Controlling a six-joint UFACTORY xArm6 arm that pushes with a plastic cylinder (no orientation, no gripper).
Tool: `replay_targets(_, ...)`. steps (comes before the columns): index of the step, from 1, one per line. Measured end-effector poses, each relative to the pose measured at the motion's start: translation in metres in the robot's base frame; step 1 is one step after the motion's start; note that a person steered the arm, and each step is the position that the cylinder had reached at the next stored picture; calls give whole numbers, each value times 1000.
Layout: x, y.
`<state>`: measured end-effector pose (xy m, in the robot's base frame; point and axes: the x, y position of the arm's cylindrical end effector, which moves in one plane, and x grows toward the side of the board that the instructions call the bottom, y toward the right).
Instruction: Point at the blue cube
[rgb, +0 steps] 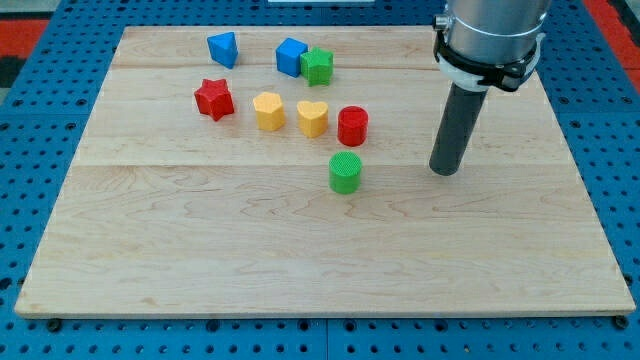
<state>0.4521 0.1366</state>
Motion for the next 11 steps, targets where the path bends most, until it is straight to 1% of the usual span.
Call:
replay_targets(1,25,35)
replay_targets(2,87,88)
replay_targets(3,105,101)
replay_targets(4,96,168)
replay_targets(5,-4,170)
replay_targets(6,-103,139)
replay_targets(7,-183,99)
replay_targets(8,-207,-4)
replay_targets(9,-215,-83)
replay_targets(11,-226,-174)
